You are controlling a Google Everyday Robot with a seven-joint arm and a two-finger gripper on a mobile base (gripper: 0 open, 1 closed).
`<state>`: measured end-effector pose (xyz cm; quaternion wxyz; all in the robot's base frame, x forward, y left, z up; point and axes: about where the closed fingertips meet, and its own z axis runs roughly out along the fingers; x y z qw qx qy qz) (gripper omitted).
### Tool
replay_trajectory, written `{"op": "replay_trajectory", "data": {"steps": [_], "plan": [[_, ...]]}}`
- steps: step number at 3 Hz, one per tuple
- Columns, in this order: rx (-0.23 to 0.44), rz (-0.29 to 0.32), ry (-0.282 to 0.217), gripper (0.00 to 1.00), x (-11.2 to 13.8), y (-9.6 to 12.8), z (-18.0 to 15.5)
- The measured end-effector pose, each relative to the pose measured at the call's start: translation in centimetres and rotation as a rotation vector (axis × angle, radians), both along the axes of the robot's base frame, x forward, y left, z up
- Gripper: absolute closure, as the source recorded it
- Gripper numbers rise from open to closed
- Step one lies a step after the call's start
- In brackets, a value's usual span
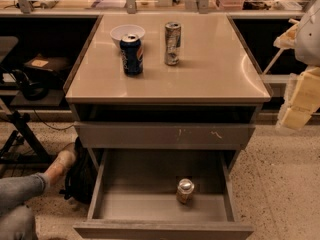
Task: Pick orange can from middle drawer and place on counter
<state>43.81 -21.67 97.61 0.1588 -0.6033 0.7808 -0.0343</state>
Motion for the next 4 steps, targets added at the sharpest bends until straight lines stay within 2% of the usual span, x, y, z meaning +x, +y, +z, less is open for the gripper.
{"op": "replay_trajectory", "data": {"steps": [2,3,4], "plan": [[0.022,0.017,-0.019,0.00,-0.6,0.2,-0.8],[0.121,0.085,-0.016,0.00,-2.0,1.3,-5.6],[0.330,0.121,0.039,0.00,-3.6,2.3,-15.9]]}}
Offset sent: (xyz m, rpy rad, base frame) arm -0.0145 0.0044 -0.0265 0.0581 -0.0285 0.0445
